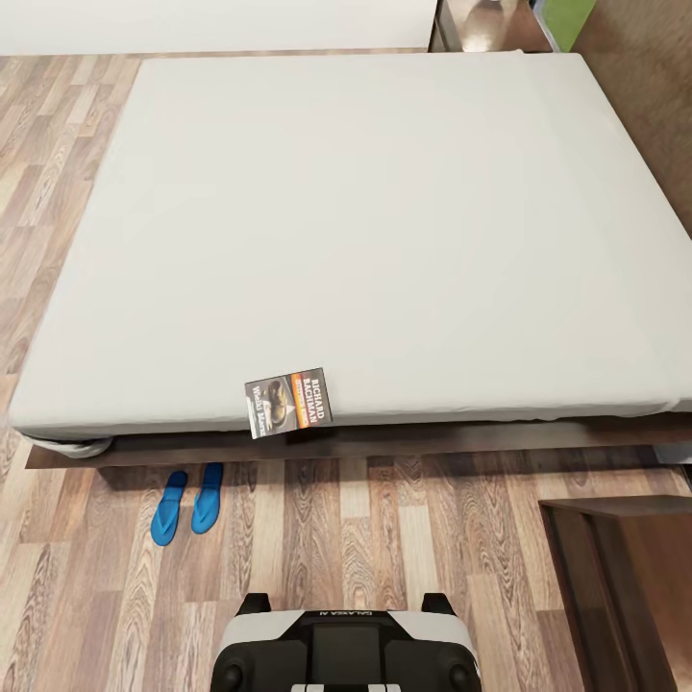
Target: In the bedroom, move the book from the bed onto either nightstand, and place the two sandals side by side next to the bed.
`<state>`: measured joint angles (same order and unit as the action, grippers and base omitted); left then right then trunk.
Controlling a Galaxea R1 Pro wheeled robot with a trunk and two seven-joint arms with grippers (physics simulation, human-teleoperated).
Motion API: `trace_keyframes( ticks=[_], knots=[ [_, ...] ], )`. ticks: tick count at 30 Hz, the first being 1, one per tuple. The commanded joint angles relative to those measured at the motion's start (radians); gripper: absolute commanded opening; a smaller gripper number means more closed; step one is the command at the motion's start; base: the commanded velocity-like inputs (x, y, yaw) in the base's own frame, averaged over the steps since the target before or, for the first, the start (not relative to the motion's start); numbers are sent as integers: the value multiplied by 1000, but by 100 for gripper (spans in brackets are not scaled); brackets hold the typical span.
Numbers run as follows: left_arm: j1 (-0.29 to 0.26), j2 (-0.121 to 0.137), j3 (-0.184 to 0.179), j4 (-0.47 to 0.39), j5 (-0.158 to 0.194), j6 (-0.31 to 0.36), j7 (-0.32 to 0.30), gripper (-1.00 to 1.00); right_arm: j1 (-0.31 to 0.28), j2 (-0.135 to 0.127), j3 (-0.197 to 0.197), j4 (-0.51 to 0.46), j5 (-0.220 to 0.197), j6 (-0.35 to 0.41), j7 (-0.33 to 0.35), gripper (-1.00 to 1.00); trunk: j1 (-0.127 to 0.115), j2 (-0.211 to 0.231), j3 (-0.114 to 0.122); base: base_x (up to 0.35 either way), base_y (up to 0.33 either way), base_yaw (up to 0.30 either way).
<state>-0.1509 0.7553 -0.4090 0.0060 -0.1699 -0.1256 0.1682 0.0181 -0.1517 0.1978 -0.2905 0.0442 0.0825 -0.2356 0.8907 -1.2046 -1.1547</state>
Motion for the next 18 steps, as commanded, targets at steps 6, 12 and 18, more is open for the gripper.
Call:
trace_keyframes(
  ticks=[6,12,18],
  knots=[
    [-1,0,-1,1,-10,-3,4,100,-24,-27,5,-5,4,8,-6,100,0,0,0,0,0,0],
    [-1,-1,-1,0,-10,-3,4,100,-42,-50,8,-9,9,8,-5,100,0,0,0,0,0,0],
    [-1,-1,-1,0,-10,-3,4,100,-79,-54,7,-8,8,8,-9,100,0,0,0,0,0,0]
  ],
)
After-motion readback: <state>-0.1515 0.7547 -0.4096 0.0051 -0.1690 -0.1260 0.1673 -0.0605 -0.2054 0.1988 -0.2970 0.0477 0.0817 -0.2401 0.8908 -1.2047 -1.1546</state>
